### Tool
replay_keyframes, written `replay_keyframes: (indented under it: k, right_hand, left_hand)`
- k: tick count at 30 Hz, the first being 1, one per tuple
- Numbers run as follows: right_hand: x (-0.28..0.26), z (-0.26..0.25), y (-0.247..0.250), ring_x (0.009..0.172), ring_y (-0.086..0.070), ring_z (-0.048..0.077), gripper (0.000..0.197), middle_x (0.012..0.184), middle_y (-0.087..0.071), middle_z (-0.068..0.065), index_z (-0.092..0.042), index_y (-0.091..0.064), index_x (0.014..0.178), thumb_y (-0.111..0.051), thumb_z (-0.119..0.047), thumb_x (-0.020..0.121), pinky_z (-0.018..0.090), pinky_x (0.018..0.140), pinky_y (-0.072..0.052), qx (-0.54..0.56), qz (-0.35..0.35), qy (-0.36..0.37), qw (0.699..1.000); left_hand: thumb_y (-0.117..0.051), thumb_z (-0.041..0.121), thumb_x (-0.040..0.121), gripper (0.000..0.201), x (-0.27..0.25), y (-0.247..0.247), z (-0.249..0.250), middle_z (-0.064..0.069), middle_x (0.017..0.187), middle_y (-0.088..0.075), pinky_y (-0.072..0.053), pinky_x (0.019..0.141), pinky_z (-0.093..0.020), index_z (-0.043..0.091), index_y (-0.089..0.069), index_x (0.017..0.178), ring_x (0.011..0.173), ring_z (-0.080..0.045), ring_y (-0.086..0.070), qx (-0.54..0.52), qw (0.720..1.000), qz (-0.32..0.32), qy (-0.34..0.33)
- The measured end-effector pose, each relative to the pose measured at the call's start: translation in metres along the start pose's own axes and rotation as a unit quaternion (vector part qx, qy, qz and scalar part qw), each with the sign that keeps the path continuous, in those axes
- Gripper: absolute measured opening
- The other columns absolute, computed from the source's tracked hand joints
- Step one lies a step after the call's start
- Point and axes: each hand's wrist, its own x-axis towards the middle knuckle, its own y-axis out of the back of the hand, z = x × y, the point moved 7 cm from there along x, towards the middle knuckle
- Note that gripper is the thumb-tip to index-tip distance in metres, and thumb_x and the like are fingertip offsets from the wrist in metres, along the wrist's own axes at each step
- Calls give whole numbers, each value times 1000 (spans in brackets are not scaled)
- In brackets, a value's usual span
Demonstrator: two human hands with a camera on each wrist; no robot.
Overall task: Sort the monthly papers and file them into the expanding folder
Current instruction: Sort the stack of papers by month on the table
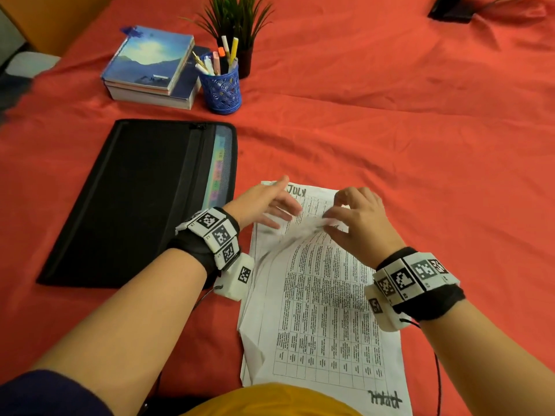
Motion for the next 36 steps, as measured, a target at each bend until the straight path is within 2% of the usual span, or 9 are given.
replay_keyframes:
  k: [2,4,9,14,20,23,26,31,36]
  right_hand:
    - [-3,1,-3,84,-54,30,15,90,-60,6,-15,-69,78,-79,-13,66,42,78,-39,26,-16,11,999]
    - [-6,0,-7,80,-58,26,16,83,-63,2,-15,-67,76,-77,-7,66,42,81,-41,59,-45,23,997]
    - [-8,-4,-13,69,-60,24,12,72,-64,-1,-13,-64,77,-70,-4,71,37,74,-47,114,-83,24,990]
    - [-2,0,-11,72,-60,27,8,74,-63,3,-10,-64,78,-68,-4,76,35,64,-50,122,-89,3,989]
    - [-1,9,-4,101,-55,37,14,113,-59,17,-4,-67,78,-76,-1,68,35,85,-39,91,-47,-6,995]
    - [4,7,-4,111,-51,38,14,124,-55,19,-5,-68,79,-76,-4,68,40,92,-38,78,-52,12,995]
    - [9,2,-6,93,-62,32,16,107,-64,13,-4,-68,83,-75,-2,69,38,81,-48,93,-55,30,994]
    - [7,-2,-12,79,-64,29,17,87,-67,8,-5,-68,88,-73,-2,72,38,69,-54,112,-69,33,991]
    - [8,-1,-15,104,-57,33,18,117,-59,14,-6,-69,89,-72,-1,72,38,86,-45,109,-91,18,990]
  left_hand:
    - [-43,29,97,29,9,25,-1,2,85,-64,-53,69,-31,13,-66,91,86,-21,-61,76,989,119,-39]
    - [-50,19,93,20,14,37,-3,-2,97,-61,-49,81,-34,13,-63,107,95,-24,-58,216,959,179,-46]
    - [-61,28,86,43,28,17,-11,-11,125,-45,-39,87,-29,13,-51,124,112,-28,-49,393,914,101,15]
    - [-67,21,81,29,24,10,7,-2,109,-47,-38,80,-25,17,-56,108,96,-18,-50,326,930,147,-78]
    - [-66,18,82,15,10,10,13,3,99,-55,-43,87,-30,28,-55,81,92,-12,-51,252,946,130,-156]
    - [-67,15,84,18,1,6,15,9,92,-55,-37,87,-15,25,-54,78,89,3,-51,159,972,68,-160]
    - [-68,10,82,17,-6,5,13,8,90,-58,-36,79,0,21,-55,84,86,6,-52,114,984,38,-132]
    - [-68,3,79,48,-7,16,-13,-6,117,-59,-51,87,-33,14,-51,123,107,-20,-58,153,987,34,-37]
    - [-72,4,76,31,-12,23,-16,5,89,-64,-52,77,-30,19,-60,99,84,-11,-60,97,991,84,-48]
